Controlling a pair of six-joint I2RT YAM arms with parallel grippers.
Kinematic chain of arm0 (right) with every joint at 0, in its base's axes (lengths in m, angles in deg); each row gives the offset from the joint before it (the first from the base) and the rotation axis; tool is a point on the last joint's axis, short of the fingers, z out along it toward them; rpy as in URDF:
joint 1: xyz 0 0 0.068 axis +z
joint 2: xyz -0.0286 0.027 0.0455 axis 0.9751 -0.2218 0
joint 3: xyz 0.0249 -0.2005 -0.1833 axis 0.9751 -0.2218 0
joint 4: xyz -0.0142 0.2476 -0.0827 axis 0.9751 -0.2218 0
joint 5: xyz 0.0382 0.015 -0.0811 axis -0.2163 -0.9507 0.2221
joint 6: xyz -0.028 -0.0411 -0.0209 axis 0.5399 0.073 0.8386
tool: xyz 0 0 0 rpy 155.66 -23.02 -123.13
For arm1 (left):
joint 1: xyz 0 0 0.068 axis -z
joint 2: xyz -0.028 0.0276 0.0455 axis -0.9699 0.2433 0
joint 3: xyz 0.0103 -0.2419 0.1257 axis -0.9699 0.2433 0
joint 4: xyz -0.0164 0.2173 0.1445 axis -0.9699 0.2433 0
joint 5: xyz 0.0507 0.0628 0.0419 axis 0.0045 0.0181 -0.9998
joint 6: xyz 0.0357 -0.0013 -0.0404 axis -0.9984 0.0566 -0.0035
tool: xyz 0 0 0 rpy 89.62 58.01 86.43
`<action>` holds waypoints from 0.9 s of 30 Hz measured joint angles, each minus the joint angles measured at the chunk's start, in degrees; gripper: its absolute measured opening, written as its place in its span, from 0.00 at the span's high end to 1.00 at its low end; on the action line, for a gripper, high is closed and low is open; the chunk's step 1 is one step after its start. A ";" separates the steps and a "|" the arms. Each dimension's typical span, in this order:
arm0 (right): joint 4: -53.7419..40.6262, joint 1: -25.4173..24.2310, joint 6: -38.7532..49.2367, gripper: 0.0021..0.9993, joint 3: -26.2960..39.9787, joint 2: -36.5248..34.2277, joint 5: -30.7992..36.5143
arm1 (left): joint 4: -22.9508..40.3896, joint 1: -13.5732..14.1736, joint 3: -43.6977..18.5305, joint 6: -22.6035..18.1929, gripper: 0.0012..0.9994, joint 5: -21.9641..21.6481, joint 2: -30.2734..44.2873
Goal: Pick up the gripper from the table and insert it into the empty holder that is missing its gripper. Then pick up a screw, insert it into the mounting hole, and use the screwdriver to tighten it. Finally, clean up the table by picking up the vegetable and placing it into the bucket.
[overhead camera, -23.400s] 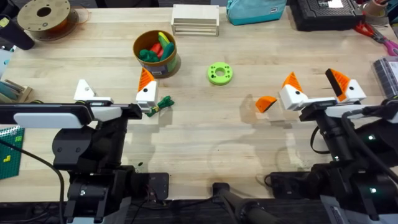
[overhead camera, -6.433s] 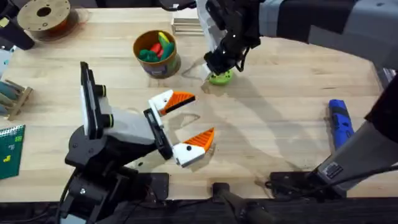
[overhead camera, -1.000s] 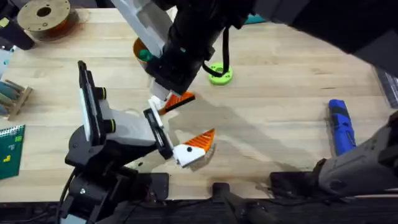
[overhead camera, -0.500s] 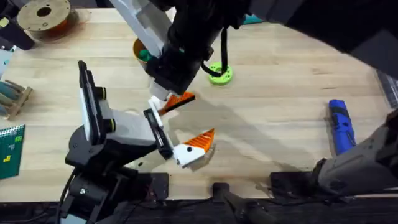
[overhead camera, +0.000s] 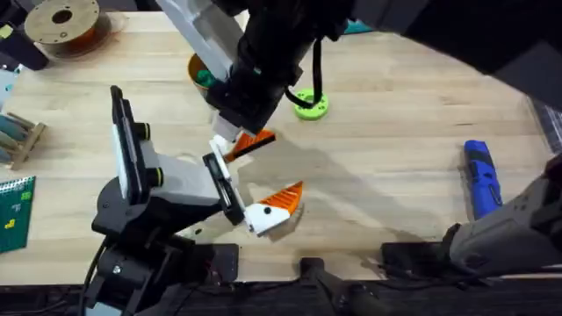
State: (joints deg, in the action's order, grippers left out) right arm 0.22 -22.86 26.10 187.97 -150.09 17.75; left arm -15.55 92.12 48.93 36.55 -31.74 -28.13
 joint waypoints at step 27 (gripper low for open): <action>-0.83 -0.13 0.00 0.99 0.02 0.33 0.04 | -0.02 0.00 0.00 -0.24 0.01 0.00 0.00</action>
State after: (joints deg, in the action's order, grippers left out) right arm -0.61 -22.99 26.10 187.99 -149.76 17.79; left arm -15.57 92.12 48.93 36.31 -31.74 -28.13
